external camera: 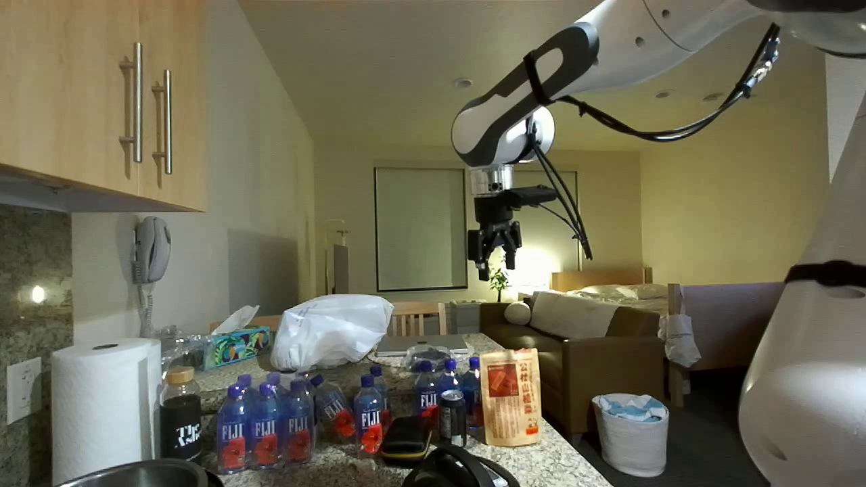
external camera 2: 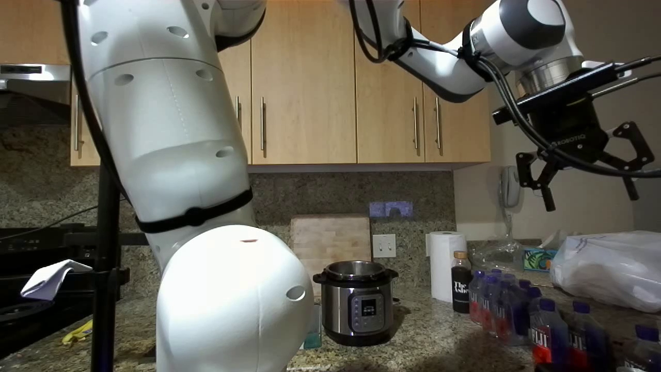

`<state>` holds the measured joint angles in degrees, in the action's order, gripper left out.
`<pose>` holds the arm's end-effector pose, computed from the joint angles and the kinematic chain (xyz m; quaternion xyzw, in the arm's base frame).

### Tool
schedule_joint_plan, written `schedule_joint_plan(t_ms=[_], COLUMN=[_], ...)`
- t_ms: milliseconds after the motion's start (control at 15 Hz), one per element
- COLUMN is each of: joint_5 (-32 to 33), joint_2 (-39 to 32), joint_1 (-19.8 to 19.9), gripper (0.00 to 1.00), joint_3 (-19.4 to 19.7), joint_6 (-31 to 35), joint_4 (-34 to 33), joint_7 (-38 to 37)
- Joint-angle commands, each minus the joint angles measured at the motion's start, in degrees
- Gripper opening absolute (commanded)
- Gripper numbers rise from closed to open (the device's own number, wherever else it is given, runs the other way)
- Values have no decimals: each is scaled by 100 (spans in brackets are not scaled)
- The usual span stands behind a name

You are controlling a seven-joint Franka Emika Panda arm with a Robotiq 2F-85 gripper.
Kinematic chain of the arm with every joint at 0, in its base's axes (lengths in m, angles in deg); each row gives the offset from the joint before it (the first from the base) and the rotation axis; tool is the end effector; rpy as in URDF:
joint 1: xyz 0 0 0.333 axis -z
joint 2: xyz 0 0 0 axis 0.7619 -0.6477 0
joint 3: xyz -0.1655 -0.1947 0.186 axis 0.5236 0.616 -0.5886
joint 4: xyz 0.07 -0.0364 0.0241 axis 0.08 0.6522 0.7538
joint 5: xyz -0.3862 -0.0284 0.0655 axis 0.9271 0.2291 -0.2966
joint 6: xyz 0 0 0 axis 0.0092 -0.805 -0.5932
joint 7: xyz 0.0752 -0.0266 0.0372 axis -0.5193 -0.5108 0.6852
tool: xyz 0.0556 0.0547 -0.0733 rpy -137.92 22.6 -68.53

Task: Pick up the lid from the countertop and put it on the pressure cooker.

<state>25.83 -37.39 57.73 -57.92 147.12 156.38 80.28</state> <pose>0.4505 -0.1793 0.5561 0.9951 -0.0196 0.0396 0.0882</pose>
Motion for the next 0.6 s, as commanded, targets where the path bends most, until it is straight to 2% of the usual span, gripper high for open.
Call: schedule_joint_plan(t_ms=[0,533], joint_5=[-7,-1388], joint_2=[-5,-111], joint_1=[16,-79], gripper=[100,100], joint_3=[-15,187], joint_6=[-11,307], joint_4=[-11,748], joint_7=[5,263])
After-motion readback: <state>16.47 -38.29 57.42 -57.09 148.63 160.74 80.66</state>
